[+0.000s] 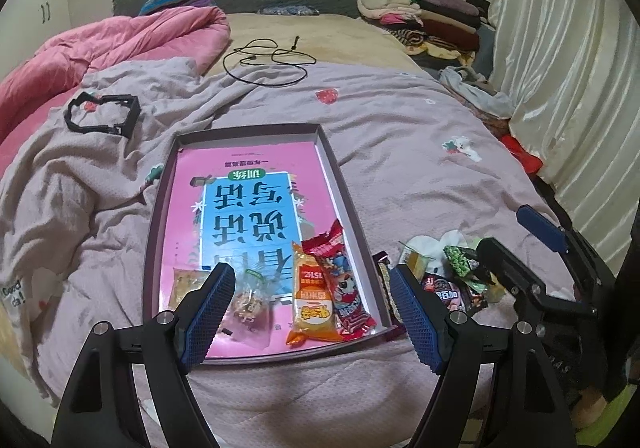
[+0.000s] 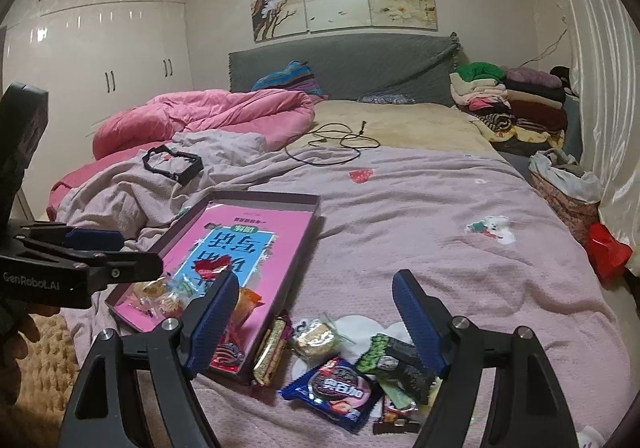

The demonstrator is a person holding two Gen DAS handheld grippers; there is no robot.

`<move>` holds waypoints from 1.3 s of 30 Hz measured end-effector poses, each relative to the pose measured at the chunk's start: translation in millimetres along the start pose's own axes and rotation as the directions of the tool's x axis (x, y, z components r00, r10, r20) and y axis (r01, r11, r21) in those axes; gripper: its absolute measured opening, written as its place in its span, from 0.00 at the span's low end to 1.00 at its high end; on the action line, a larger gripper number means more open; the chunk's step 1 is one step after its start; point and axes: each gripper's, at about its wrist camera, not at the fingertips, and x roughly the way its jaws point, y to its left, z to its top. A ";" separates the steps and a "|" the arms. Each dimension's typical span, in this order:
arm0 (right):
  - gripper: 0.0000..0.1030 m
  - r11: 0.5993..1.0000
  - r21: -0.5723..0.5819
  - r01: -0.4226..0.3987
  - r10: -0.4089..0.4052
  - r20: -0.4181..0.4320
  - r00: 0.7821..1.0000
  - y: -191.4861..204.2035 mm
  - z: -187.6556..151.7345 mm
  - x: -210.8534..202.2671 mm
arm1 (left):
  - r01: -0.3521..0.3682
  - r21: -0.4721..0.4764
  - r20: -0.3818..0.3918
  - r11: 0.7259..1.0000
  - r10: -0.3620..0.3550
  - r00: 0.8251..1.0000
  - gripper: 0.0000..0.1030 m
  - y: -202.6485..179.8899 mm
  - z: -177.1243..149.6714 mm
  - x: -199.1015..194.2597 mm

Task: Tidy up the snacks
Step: 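Move both tools back over the snack pile beside the tray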

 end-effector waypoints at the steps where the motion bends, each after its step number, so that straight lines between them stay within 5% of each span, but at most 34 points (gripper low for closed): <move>1: 0.76 1.000 0.005 0.007 -0.007 0.000 1.000 -3.2 -0.1 -1.1 | 0.003 0.003 -0.001 1.000 -0.003 1.000 0.78 -1.3 -0.1 0.1; 19: 0.76 0.984 0.118 0.131 -0.134 0.022 0.991 -70.3 -3.9 -24.7 | 0.051 0.067 0.006 0.996 -0.051 0.999 0.78 -32.9 -0.3 -7.2; 39: 0.76 0.965 0.198 0.171 -0.167 -0.035 0.985 -106.5 -18.4 -27.5 | 0.112 0.149 -0.068 0.982 -0.103 0.992 0.78 -71.5 -16.1 14.0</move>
